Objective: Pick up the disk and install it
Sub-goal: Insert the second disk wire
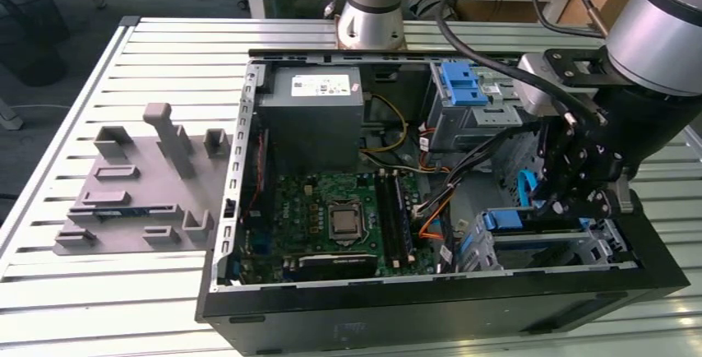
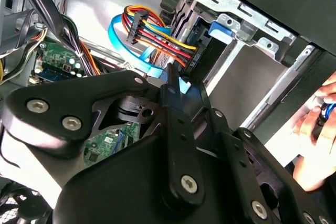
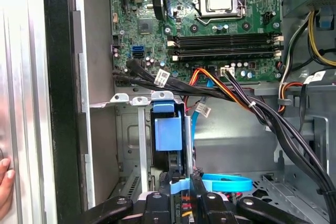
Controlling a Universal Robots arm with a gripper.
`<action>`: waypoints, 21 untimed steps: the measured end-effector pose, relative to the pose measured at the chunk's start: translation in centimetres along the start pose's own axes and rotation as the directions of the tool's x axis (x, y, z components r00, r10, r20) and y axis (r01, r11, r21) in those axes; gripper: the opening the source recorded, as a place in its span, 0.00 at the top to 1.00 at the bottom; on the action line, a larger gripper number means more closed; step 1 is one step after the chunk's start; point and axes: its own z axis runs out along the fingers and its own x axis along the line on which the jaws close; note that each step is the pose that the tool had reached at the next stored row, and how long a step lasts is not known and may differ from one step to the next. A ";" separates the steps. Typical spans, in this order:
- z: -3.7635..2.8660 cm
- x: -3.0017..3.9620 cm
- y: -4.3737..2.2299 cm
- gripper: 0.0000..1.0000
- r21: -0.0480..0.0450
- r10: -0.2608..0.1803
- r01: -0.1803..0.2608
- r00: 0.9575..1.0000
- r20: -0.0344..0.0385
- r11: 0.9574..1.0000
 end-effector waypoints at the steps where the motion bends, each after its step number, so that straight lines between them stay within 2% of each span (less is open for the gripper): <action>1: -0.08 0.00 0.00 0.71 0.000 0.000 0.000 1.000 0.000 1.000; 10: -1.00 -0.02 -0.02 0.71 0.000 0.000 0.000 1.000 0.000 1.000; 13: -1.03 -0.03 -0.02 0.72 0.000 0.000 0.000 1.000 0.000 1.000; 15: -1.06 -0.03 -0.02 0.85 0.000 0.000 0.000 1.000 0.000 1.000; 16: -1.06 -0.03 -0.02 0.85 0.000 0.000 0.000 1.000 0.000 1.000; 17: -1.06 -0.03 -0.02 0.89 0.000 0.000 0.000 1.000 0.000 1.000; 21: -1.08 -0.04 -0.02 0.89 0.000 0.000 0.000 1.000 0.000 1.000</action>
